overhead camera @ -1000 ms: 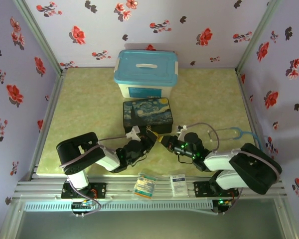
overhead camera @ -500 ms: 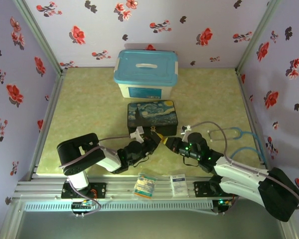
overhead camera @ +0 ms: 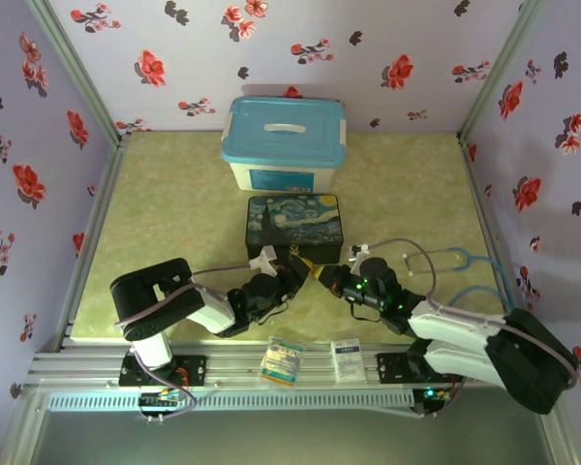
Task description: Unlock the padlock with the key
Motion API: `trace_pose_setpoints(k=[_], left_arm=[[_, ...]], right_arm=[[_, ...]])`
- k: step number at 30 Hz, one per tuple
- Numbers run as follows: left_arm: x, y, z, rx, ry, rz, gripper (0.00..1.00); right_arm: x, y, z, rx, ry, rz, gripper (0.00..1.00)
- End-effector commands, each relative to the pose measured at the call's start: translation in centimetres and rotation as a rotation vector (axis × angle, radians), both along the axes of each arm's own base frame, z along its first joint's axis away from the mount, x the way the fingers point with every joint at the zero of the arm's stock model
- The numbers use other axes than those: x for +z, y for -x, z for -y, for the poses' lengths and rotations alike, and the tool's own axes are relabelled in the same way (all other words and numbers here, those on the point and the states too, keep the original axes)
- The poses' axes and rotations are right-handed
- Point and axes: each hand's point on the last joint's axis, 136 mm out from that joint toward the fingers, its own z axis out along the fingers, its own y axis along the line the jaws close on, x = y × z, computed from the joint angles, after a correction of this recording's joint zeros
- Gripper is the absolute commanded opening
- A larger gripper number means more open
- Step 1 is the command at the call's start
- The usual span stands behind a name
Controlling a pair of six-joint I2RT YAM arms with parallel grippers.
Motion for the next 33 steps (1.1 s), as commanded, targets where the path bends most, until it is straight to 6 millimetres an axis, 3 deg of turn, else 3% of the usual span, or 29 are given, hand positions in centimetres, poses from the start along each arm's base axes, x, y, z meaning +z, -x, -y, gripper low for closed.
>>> trace_pose_setpoints(k=[1,3,5,7,9,12,16,23,27,33], left_arm=[[3.1,1.3,2.4,-0.095,0.112,0.046,0.00],[3.2,1.3,2.4,-0.097,0.114,0.047,0.00],[3.5,1.3,2.5,-0.099,0.123,0.049,0.00],[3.8,1.3,2.4,-0.097,0.117,0.065,0.00],[3.5,1.3,2.2,-0.092,0.109,0.062,0.00],[2.6,1.3,1.8,-0.080,0.095,0.047,0.00],[2.3,1.2,1.6,-0.073,0.085,0.044,0.00],[2.0,1.2,1.4,-0.070,0.081,0.037,0.00],[2.0,1.3,1.3,-0.069,0.082,0.034,0.00],[2.4,1.3,1.2,-0.068,0.094,0.036,0.00]], right_arm=[[1.7,0.3,-0.3,0.031,0.100,0.085,0.00],[1.5,0.1,-0.3,0.023,0.009,0.044,0.00],[0.8,0.3,-0.3,0.055,0.022,0.015,0.01],[0.2,0.6,0.1,0.086,0.112,0.024,0.17],[-0.1,0.9,1.0,0.108,0.218,0.050,0.27],[-0.6,1.1,3.7,0.116,0.421,0.091,0.28],[-0.9,1.6,4.9,0.193,0.568,0.139,0.28],[0.9,2.1,4.0,0.309,0.852,0.389,0.35],[1.4,1.9,2.8,0.356,0.936,0.488,0.45],[1.2,1.5,1.7,0.410,1.123,0.588,0.46]])
